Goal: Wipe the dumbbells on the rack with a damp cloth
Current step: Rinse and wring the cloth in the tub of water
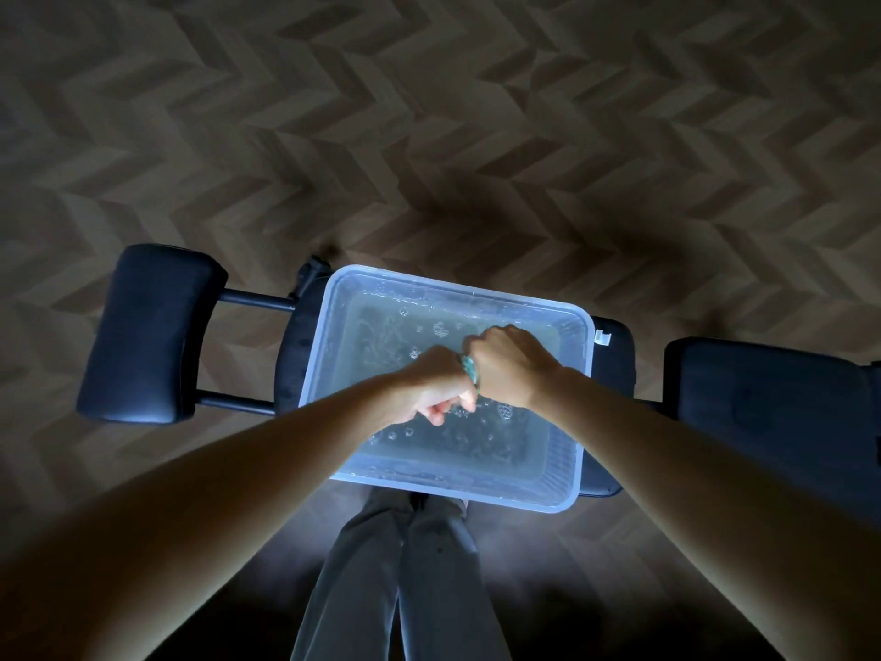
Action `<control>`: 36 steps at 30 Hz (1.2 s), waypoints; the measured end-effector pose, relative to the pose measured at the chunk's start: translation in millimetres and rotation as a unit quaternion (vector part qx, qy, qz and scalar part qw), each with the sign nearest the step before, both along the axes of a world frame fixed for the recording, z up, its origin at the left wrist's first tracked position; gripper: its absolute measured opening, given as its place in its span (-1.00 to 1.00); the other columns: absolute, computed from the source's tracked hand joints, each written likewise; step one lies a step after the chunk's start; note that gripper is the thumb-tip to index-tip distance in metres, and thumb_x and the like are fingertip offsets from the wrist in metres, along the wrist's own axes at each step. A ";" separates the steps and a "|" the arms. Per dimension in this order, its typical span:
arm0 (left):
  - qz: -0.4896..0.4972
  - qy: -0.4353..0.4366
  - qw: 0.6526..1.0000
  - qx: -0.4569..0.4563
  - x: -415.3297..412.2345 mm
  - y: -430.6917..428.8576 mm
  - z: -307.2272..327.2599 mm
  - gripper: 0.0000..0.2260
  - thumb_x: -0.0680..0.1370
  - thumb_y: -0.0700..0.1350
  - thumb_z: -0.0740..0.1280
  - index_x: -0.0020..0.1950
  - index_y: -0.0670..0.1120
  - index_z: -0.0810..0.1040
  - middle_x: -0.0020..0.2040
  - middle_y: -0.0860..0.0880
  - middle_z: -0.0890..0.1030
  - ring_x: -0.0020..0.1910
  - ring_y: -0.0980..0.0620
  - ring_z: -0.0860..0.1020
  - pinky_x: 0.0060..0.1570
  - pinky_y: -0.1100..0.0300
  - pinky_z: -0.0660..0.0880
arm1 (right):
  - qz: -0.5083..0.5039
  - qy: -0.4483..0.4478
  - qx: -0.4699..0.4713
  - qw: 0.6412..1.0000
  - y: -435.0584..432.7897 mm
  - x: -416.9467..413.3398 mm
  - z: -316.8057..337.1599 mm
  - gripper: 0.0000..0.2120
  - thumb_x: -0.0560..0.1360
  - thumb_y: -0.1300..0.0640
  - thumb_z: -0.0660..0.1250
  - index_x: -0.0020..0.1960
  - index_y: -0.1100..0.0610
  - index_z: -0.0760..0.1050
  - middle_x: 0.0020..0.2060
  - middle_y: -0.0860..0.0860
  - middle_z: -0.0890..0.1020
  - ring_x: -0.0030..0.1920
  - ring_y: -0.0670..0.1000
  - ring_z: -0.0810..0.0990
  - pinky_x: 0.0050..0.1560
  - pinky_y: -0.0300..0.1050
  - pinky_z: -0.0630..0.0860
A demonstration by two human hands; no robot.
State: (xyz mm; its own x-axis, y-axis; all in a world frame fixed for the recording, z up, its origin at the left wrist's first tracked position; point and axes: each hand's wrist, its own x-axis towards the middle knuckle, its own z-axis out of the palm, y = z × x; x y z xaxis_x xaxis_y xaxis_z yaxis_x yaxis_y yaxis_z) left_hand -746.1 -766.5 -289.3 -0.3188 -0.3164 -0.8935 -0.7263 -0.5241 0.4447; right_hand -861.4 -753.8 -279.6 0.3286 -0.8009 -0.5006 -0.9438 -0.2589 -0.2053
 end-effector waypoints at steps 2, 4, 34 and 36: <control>0.053 0.022 0.998 -0.031 2.2 -2.2 4.0 -0.74 0.46 -0.41 0.29 0.06 -0.14 0.41 -0.25 -0.10 0.50 -0.34 0.07 0.49 -0.49 0.35 0.48 | -0.105 -0.002 0.071 0.992 1.2 5.9 2.6 -0.68 0.49 0.20 0.27 0.21 0.23 0.33 0.03 0.22 0.58 0.03 0.25 0.59 -0.14 -0.02 0.47; 0.138 0.057 0.989 -0.019 9.3 -4.6 14.9 -0.65 0.44 -0.46 0.23 0.15 -0.16 0.41 -0.04 -0.15 0.55 -0.15 0.01 0.55 -0.27 0.27 0.58 | -0.245 -0.059 0.170 0.953 -0.5 12.9 7.7 -0.48 0.46 0.18 0.34 0.30 0.19 0.14 -0.01 0.22 0.55 -0.20 0.18 0.63 -0.37 -0.06 0.52; 0.641 -0.083 0.587 -0.487 194.7 137.9 343.1 -0.81 0.51 0.04 0.35 -0.18 -0.03 0.43 -0.19 -0.03 0.54 -0.15 -0.05 0.57 -0.11 -0.03 0.57 | 0.107 -0.478 0.136 0.861 27.5 202.4 344.0 -0.76 0.34 0.33 0.48 -0.06 0.16 0.50 -0.23 0.01 0.58 -0.21 -0.06 0.53 -0.16 -0.22 0.46; 0.674 -0.097 0.556 -0.477 212.0 182.6 358.4 -0.68 0.46 0.16 0.37 -0.11 -0.09 0.44 -0.14 -0.03 0.55 -0.15 -0.02 0.58 -0.06 -0.03 0.57 | 0.171 -0.478 0.179 0.843 58.8 236.2 355.4 -0.80 0.39 0.37 0.41 0.00 0.24 0.52 -0.18 0.05 0.59 -0.21 -0.07 0.54 -0.22 -0.32 0.48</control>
